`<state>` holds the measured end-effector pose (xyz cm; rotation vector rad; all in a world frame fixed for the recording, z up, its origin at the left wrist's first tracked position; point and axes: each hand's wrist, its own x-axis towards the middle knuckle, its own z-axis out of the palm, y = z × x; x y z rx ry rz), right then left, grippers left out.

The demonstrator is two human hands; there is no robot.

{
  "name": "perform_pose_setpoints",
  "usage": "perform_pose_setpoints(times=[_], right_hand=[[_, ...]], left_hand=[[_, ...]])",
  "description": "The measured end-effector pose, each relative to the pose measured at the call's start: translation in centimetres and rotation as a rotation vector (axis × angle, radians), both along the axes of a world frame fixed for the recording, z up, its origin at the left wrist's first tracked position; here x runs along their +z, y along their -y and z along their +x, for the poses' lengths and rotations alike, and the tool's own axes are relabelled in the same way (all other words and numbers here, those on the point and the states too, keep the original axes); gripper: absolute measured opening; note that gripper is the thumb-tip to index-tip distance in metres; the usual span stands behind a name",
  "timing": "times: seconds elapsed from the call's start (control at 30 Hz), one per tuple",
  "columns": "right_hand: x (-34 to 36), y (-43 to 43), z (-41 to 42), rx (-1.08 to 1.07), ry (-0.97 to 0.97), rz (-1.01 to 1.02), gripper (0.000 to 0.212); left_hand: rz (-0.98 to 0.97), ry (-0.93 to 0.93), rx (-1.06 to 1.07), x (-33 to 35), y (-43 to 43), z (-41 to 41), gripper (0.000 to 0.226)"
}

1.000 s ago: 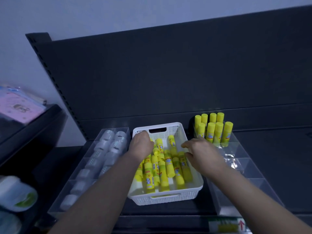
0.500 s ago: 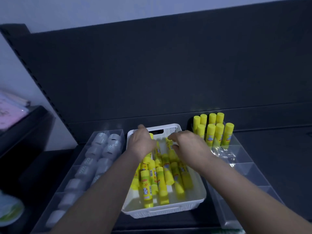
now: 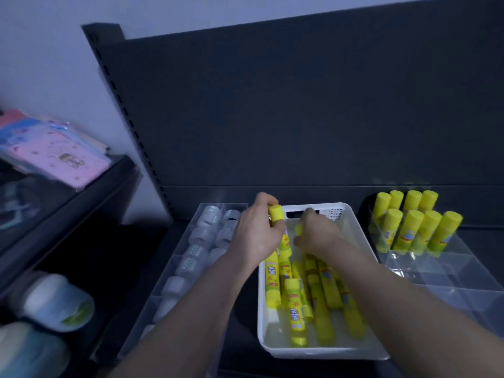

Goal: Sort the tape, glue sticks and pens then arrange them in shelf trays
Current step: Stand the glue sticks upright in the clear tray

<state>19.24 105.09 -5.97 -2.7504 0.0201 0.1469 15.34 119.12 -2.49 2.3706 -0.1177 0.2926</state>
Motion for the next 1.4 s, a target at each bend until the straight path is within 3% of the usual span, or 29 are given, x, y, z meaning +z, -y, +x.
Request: perform_pose_setpoints(times=[0.1, 0.33, 0.5, 0.87, 1.03, 1.3, 1.4], right_hand=[[2.0, 1.2, -1.6, -0.018, 0.132, 0.084, 0.050], [9.1, 8.7, -8.1, -0.082, 0.491, 0.195, 0.032], [10.6, 16.6, -12.3, -0.199, 0.556, 0.138, 0.027], [7.4, 21.2, -12.2, -0.060, 0.509, 0.223, 0.029], [6.8, 20.6, -11.4, 0.020, 0.470, 0.154, 0.030], [4.4, 19.3, -10.8, 0.049, 0.246, 0.008, 0.034], [4.3, 19.1, -11.1, 0.029, 0.270, -0.026, 0.042]], left_hand=[[-0.028, 0.028, -0.034, 0.5, 0.3, 0.2, 0.028], [-0.178, 0.113, -0.136, 3.0, 5.4, -0.1, 0.024], [-0.207, 0.126, -0.262, 4.5, 13.9, -1.3, 0.025], [0.271, -0.031, -0.289, 0.3, 19.7, -2.8, 0.028], [0.181, -0.039, -0.293, 1.1, 18.6, -3.1, 0.043], [0.120, 0.036, -0.063, 2.4, 14.7, -3.3, 0.032], [0.114, 0.039, 0.000, 2.1, 12.8, -3.2, 0.032]])
